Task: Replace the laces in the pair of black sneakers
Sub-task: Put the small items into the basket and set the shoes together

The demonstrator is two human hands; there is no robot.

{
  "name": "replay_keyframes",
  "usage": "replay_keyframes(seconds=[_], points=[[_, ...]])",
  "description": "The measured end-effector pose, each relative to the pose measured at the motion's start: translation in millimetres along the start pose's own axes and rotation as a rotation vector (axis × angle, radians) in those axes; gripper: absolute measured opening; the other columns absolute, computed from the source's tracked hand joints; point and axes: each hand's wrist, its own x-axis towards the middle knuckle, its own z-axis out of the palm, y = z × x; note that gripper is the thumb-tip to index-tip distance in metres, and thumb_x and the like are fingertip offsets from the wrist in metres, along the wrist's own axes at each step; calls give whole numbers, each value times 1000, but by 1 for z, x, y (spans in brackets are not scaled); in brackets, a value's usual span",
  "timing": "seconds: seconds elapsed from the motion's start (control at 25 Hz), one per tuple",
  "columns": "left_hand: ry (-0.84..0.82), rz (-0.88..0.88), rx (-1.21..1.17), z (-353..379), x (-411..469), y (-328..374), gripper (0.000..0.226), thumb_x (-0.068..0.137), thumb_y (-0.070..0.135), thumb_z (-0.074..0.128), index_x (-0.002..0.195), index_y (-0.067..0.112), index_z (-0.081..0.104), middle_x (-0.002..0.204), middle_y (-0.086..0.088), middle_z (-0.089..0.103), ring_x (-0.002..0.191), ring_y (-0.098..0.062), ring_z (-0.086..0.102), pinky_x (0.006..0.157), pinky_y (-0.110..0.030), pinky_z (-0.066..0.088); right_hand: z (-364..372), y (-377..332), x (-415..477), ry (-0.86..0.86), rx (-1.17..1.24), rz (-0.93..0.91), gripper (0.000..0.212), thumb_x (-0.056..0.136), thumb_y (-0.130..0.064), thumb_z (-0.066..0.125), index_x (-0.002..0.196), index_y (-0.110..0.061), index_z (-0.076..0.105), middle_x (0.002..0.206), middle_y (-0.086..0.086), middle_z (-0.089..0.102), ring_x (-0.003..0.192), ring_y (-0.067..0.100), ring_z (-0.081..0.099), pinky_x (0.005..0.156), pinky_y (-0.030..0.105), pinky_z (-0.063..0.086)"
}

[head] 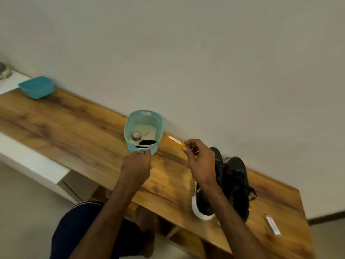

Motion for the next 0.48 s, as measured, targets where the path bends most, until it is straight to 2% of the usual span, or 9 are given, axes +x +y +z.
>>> replay_keyframes(seconds=[0.08,0.12,0.16,0.28,0.48], points=[[123,-34,-35,-3,3,-14,61,96,40,57,147,17,31,145,-1,41,130,-22,43,88,-40,50,38,-10,35,-67,-90,-69,17,92,-23,69,109,-18,72,97,-6,72,87,6,63,80,22,52],[120,-51,-46,-5,6,-17,68,95,41,57,150,17,25,153,-2,33,136,-22,37,91,-40,49,56,-13,53,-109,-165,-88,18,94,-25,67,108,-17,73,100,-5,73,90,10,64,82,28,53],[83,-72,-60,-6,9,-21,75,95,42,58,153,16,18,159,-3,22,141,-23,30,96,-42,47,75,-16,70,-150,-250,-88,18,95,-28,64,108,-18,73,102,-3,72,91,14,64,80,34,53],[-51,-114,-93,-5,22,-21,85,96,45,55,156,13,3,165,-5,0,149,-26,14,104,-46,39,131,-19,119,-270,-527,-75,19,97,-27,58,109,-17,69,105,3,71,94,25,65,75,36,53],[-174,-104,-68,0,39,-14,82,102,43,45,156,12,-9,165,-7,-13,151,-32,0,109,-50,32,202,-11,171,-526,-876,-144,31,91,-8,58,121,-6,63,124,13,65,114,32,62,91,39,51]])
